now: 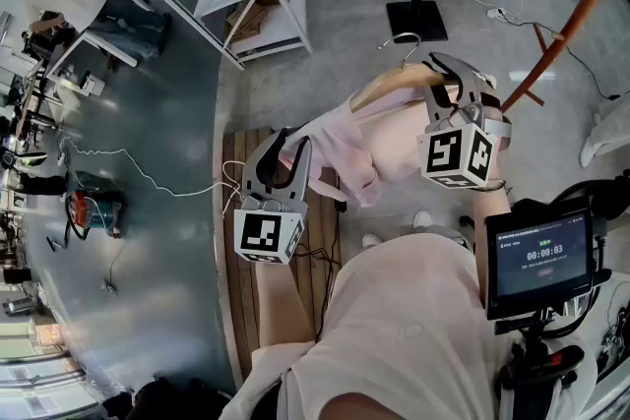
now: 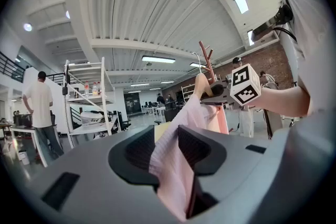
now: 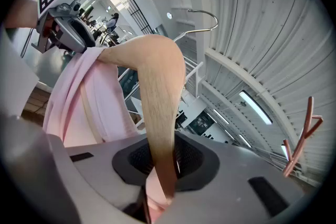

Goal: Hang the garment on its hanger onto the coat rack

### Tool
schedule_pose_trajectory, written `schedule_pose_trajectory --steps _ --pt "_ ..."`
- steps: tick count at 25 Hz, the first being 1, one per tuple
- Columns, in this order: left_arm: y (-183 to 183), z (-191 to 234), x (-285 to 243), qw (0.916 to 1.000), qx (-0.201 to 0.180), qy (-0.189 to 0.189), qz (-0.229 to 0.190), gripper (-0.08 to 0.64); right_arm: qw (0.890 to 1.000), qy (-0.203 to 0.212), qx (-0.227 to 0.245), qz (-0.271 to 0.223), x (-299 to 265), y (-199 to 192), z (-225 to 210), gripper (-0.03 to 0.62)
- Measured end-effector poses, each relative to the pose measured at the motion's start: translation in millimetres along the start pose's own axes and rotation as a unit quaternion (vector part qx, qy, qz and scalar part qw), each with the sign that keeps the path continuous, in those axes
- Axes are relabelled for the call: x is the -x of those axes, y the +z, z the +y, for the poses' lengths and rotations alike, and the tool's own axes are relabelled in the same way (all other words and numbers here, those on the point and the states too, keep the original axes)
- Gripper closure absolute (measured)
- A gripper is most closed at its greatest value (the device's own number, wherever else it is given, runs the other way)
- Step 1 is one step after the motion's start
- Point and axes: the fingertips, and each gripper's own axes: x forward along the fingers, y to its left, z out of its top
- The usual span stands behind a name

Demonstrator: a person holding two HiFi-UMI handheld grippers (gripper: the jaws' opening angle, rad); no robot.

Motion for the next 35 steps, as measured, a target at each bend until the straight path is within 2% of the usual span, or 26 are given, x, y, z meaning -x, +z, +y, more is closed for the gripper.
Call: schedule_pose_trajectory --steps 7,11,16,22,29,32,35 --pt "7.2 4.7 -17.6 0.9994 0.006 -0.032 -0.011 0.431 0.999 -0.015 -0.003 0.028 -0.7 -5.0 -13.8 0.520" --pt "5.6 -4.4 -29.9 0.9981 0.003 -0.059 -0.015 0.431 0.998 -0.032 -0.004 0.045 7.3 -18.5 -21.3 0.520" --pt "5.8 -14.3 -47.7 0.9968 0.003 -0.074 -0.029 0.431 0.997 -0.053 0.003 0.054 11.2 -32.5 -34.5 0.520" --pt "28.1 -51.3 -95.1 0.9959 -0.009 -0.082 -0.037 0.431 0.996 -0.062 0.000 0.069 16.1 -69.6 -84.4 0.520" --pt "57.2 -83.4 -163.7 0.9951 -0.042 -0.087 -0.022 0.431 0.996 -0.052 -0.005 0.067 -12.6 -117.8 -141.9 0.520" --pt "56.7 -101.8 -184.5 0.9904 -0.069 -0.119 -0.015 0.420 0.996 -0.052 -0.007 0.067 -25.2 -139.2 -151.4 0.520" --pt "47.7 -113.8 -198.3 0.9824 -0.115 -0.148 0.001 0.362 0.995 -0.057 -0.011 0.075 -30.6 -150.6 -149.3 0.520"
